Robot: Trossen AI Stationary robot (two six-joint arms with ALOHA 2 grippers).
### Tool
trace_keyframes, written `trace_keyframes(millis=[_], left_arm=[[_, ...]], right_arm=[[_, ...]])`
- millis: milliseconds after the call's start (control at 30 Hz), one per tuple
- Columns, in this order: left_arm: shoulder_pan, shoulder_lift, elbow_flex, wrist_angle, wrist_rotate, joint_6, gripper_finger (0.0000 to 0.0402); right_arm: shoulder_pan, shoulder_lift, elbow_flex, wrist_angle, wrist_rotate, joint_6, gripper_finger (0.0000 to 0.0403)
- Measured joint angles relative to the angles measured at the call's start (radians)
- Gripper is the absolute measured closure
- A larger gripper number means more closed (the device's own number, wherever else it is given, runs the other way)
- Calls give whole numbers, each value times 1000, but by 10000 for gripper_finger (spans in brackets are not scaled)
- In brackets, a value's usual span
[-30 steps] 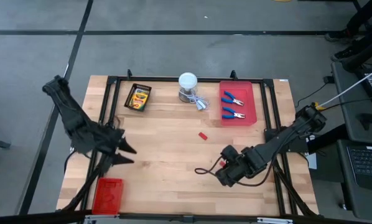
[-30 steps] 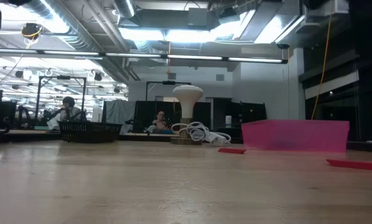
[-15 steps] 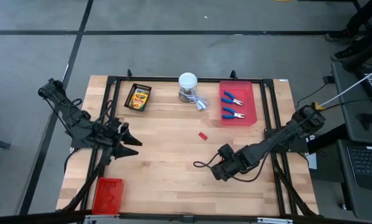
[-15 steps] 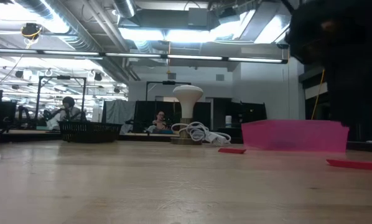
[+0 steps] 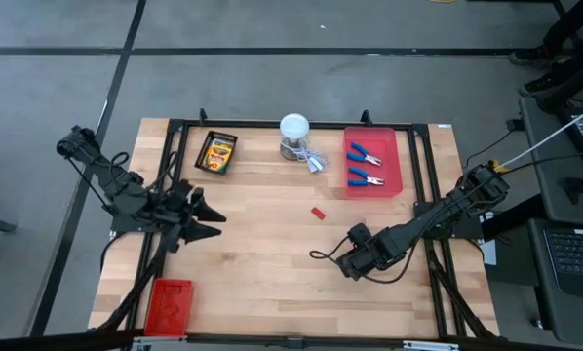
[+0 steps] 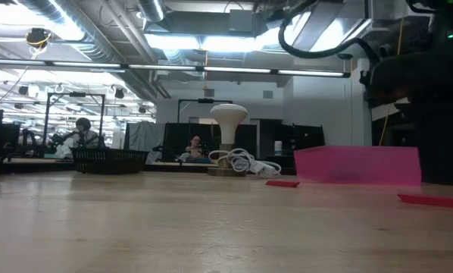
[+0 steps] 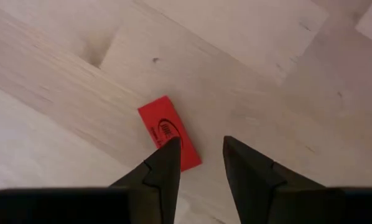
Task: Pick & Place School Supplies
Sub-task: Put the red eraser into the red bin
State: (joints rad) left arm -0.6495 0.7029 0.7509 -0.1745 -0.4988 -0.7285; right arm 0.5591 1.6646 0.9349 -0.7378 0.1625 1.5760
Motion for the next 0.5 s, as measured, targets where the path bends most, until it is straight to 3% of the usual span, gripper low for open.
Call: trace_keyframes(millis=[500], left_arm=[[11,0,0,21,0,-18,187]], right_arm=[[5,8,-4,121,58,-13,277]])
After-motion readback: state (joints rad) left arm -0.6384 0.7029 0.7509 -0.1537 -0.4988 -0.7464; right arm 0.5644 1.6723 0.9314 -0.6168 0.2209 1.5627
